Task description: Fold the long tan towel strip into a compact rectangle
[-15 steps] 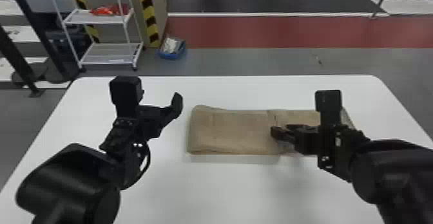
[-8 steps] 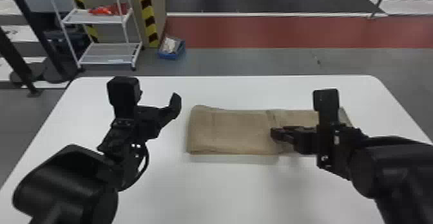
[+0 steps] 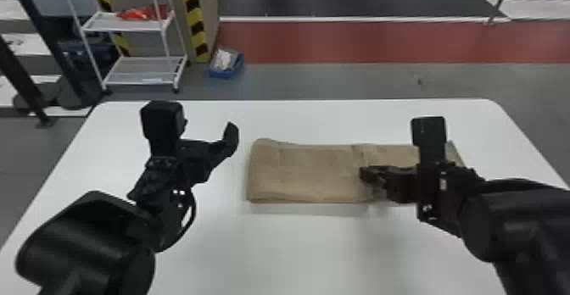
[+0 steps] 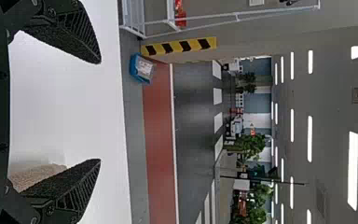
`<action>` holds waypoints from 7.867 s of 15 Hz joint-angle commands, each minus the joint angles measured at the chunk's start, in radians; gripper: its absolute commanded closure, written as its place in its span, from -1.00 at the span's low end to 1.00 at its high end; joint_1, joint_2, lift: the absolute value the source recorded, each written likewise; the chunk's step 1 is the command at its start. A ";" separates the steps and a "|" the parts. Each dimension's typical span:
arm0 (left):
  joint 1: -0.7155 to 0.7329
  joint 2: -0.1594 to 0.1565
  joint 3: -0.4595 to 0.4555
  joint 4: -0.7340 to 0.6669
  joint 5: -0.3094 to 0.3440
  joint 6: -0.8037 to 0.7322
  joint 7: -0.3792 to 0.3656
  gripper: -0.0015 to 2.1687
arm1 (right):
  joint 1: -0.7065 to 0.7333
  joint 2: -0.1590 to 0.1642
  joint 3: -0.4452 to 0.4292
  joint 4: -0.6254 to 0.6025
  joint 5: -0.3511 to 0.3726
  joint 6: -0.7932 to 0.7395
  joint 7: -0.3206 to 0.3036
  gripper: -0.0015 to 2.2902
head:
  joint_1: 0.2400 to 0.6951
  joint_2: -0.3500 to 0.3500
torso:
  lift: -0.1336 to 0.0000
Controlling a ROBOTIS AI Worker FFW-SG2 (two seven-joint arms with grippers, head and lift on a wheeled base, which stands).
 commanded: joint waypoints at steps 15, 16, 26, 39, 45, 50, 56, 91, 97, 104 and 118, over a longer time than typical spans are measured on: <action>0.014 0.003 0.008 -0.009 -0.001 0.000 -0.005 -0.86 | 0.032 -0.014 -0.006 -0.176 0.011 0.027 0.002 0.00 | 1.00 0.07 | -0.91; 0.015 0.009 0.008 -0.014 0.000 0.000 -0.005 -0.86 | 0.032 -0.026 -0.038 -0.196 -0.017 0.031 -0.001 0.00 | 1.00 0.07 | -0.91; 0.032 0.025 0.021 -0.046 0.000 0.003 -0.002 -0.86 | 0.027 -0.107 -0.173 -0.212 -0.106 0.046 -0.001 0.00 | 1.00 -0.10 | -0.91; 0.041 0.025 0.029 -0.046 -0.003 0.009 -0.009 -0.86 | 0.064 -0.169 -0.328 -0.197 -0.176 0.077 0.020 0.00 | 1.00 -0.31 | -0.91; 0.040 0.025 0.028 -0.032 -0.003 0.000 -0.014 -0.86 | 0.038 -0.189 -0.320 -0.057 -0.136 0.037 0.036 0.00 | 1.00 -0.48 | -0.91; 0.040 0.026 0.031 -0.035 -0.004 0.000 -0.012 -0.86 | 0.058 -0.189 -0.358 -0.105 -0.158 0.018 0.063 0.00 | 1.00 -0.47 | -0.91; 0.048 0.025 0.021 -0.035 -0.006 0.000 -0.012 -0.86 | 0.053 -0.213 -0.421 -0.044 -0.187 -0.006 0.078 0.00 | 1.00 -0.58 | -0.91; -0.219 -0.233 -0.299 0.426 0.142 -0.040 -0.101 -0.61 | 0.443 -0.071 -0.585 -0.174 0.031 -0.534 0.098 -0.88 | 1.00 -1.00 | -0.91; -0.253 -0.253 -0.357 0.501 0.102 -0.064 -0.103 -0.61 | 0.443 -0.071 -0.590 -0.153 0.031 -0.565 0.102 -0.88 | 1.00 -1.00 | -0.91; -0.255 -0.242 -0.342 0.518 0.063 -0.064 -0.098 -0.52 | 0.449 -0.064 -0.592 -0.173 0.031 -0.574 0.112 -0.88 | 1.00 -1.00 | -0.91; -0.241 -0.239 -0.348 0.512 0.011 -0.006 -0.084 0.15 | 0.461 -0.060 -0.604 -0.179 0.035 -0.574 0.120 -0.88 | 1.00 -1.00 | -0.91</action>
